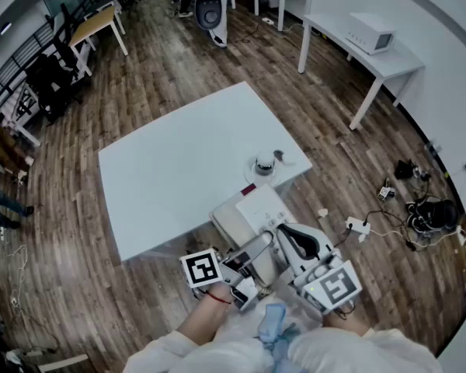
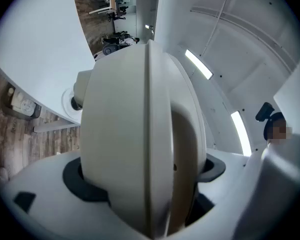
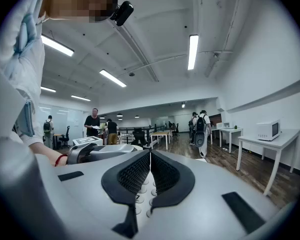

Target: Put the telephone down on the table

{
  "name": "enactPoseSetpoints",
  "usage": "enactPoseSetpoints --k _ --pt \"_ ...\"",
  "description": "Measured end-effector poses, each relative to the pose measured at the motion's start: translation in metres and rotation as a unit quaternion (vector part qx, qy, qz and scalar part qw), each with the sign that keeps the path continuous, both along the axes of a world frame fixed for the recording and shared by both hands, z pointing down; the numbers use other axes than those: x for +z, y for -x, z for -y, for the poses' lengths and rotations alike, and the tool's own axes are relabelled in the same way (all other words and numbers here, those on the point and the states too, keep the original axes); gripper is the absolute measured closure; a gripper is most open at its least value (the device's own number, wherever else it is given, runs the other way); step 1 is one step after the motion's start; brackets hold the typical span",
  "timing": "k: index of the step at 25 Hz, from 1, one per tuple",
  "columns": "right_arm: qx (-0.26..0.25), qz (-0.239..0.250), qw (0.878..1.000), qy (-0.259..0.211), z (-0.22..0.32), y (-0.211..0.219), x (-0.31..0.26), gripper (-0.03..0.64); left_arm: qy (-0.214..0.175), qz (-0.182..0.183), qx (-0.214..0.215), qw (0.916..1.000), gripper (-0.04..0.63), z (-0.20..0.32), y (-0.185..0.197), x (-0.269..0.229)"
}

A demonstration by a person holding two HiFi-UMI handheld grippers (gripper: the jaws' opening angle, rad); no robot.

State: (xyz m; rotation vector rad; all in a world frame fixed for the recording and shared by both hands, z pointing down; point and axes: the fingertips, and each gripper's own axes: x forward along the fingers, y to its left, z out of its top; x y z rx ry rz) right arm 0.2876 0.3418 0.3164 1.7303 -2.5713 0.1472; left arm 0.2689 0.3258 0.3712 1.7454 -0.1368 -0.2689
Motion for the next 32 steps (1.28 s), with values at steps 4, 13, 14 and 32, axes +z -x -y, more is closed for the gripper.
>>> enactPoseSetpoints --k 4,13,14,32 --pt "0.007 -0.001 1.000 -0.005 0.002 -0.001 -0.002 0.583 0.001 0.011 -0.008 0.9999 0.117 -0.001 -0.001 -0.003" --pt "0.009 0.004 1.000 -0.016 0.008 0.000 -0.006 0.584 -0.001 0.014 -0.002 0.9999 0.117 0.000 0.000 -0.003" --pt "0.007 0.004 1.000 -0.018 0.007 -0.001 -0.006 0.584 0.001 0.014 -0.004 0.9999 0.117 0.000 0.000 -0.003" --pt "-0.039 0.009 0.999 -0.015 0.006 -0.002 -0.006 0.583 0.016 0.007 -0.021 0.9996 0.117 0.002 0.002 0.004"
